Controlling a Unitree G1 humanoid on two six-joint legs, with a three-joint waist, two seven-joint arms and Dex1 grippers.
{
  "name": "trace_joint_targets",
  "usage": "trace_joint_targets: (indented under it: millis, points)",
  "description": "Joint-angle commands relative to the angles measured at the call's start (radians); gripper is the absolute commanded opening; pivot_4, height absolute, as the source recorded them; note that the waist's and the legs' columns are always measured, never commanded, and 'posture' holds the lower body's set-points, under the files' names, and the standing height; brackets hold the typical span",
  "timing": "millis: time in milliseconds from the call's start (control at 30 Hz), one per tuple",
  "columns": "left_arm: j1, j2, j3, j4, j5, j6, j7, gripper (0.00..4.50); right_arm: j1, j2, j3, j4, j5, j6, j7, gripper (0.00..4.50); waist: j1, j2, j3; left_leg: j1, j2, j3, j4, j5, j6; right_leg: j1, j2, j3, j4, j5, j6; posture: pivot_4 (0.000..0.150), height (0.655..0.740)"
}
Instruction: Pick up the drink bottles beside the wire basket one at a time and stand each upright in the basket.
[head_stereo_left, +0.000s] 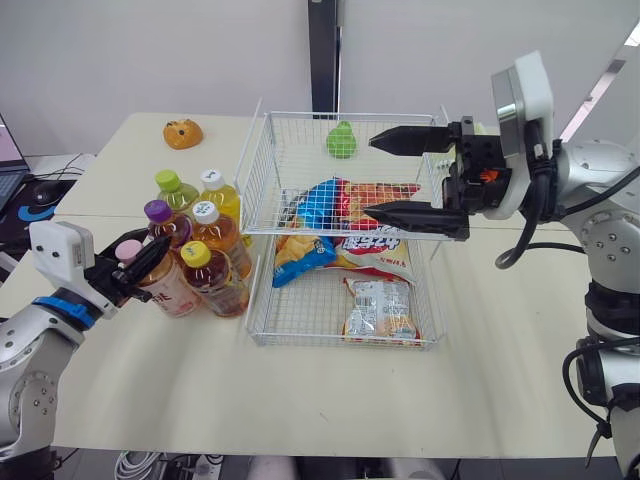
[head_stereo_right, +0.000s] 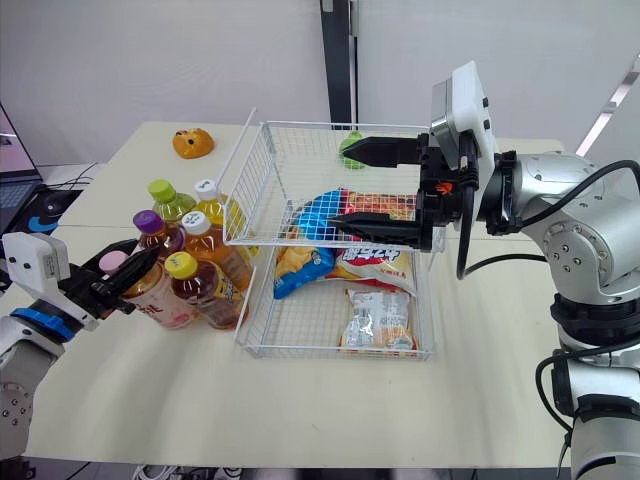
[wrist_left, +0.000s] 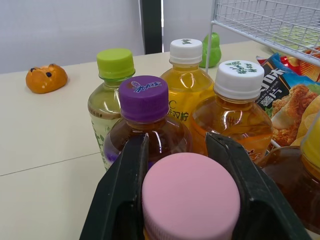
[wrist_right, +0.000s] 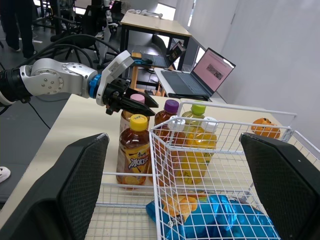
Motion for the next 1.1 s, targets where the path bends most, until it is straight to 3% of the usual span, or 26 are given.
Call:
trace_joint_targets:
  millis: [33,233,467,633,767,867,967,1100]
  points:
    - [0.024,-0.002,0.058,-0.033,-0.03,0.015,-0.002,1.4,-0.015,0.0,-0.028,-0.012,0.02,-0.011,-0.006,4.5,-0.001,0.0,0.0,0.0,0.0,0.0,0.0,0.0,0.0,0.0,0.0,0.0,0.0,0.0,0.0,0.15,0.74]
    - [0.033,0.101,0.189,-0.093,-0.179,0.152,-0.047,1.4,-0.022,0.017,-0.023,0.01,0.014,-0.027,-0.008,4.5,-0.001,0.0,0.0,-0.005,0.0,-0.001,0.0,0.0,0.0,-0.004,0.0,-0.001,-0.001,0.0,0.0,0.15,0.74]
    - [-0.059,0.393,0.414,0.007,-0.424,0.433,-0.188,1.4,-0.039,0.041,-0.015,0.057,-0.008,-0.07,0.007,4.5,0.003,-0.002,0.002,-0.013,0.0,-0.004,0.001,0.0,-0.001,-0.009,0.0,-0.004,-0.003,0.0,0.0,0.15,0.74]
    - [-0.185,0.621,0.438,0.178,-0.468,0.549,-0.34,1.4,-0.044,0.046,-0.021,0.074,-0.026,-0.093,0.0,4.5,0.003,-0.001,0.003,-0.013,0.0,-0.003,0.001,0.0,-0.001,-0.009,0.0,-0.005,-0.005,0.0,0.0,0.15,0.74]
    - [-0.399,0.793,0.248,0.372,-0.487,0.482,-0.446,1.4,-0.031,0.04,-0.04,0.059,-0.028,-0.097,-0.023,4.5,0.003,-0.001,0.003,-0.014,0.001,-0.004,0.0,0.0,-0.001,-0.01,0.001,-0.006,-0.005,0.0,0.0,0.15,0.74]
    - [-0.677,0.828,-0.005,0.457,-0.503,0.41,-0.487,1.4,-0.014,0.026,-0.061,0.034,-0.025,-0.092,-0.053,4.5,0.004,0.0,0.003,-0.015,0.0,-0.004,0.001,0.0,-0.001,-0.01,0.001,-0.005,-0.005,0.0,0.0,0.15,0.74]
    - [-1.091,0.728,-0.283,0.521,-0.375,0.4,-0.547,1.4,0.009,0.004,-0.084,0.0,-0.021,-0.08,-0.088,4.5,0.015,-0.001,0.003,-0.017,0.0,-0.004,0.002,0.0,-0.001,-0.011,0.002,-0.005,-0.005,0.0,0.0,0.15,0.74]
    - [-1.559,0.484,-0.53,0.726,-0.15,0.383,-0.654,1.4,0.059,-0.057,-0.145,-0.062,-0.028,-0.053,-0.156,4.5,0.043,-0.001,0.004,-0.028,0.001,-0.007,0.015,0.0,-0.001,-0.016,0.004,-0.008,0.001,0.001,0.001,0.15,0.74]
